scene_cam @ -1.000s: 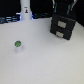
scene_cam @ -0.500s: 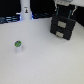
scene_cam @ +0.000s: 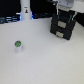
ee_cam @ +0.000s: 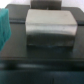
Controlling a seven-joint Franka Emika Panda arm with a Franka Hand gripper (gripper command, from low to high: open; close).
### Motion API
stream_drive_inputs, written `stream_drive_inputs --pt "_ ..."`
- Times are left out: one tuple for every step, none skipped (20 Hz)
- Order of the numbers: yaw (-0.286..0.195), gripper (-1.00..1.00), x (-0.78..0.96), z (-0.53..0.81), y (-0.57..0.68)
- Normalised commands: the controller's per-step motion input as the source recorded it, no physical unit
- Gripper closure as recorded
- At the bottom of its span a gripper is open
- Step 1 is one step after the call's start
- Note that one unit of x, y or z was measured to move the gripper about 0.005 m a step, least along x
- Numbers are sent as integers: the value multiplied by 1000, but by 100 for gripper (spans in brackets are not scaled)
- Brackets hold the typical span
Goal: Open the kcup holder, insert the kcup into the holder, and close the kcup holder
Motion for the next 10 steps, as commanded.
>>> stream_drive_inputs --pt "0 -100 -306 -434 137" --pt "0 -100 -354 -394 91" --pt "0 -100 -440 -354 51" --pt "0 -100 -471 -309 0" --pt "0 -100 -511 -309 0" --pt "0 -100 -511 -309 0" --pt "0 -100 -474 -311 0" --pt "0 -100 -454 -314 0" --pt "0 -100 -434 -289 0" --pt "0 100 -374 -231 9"
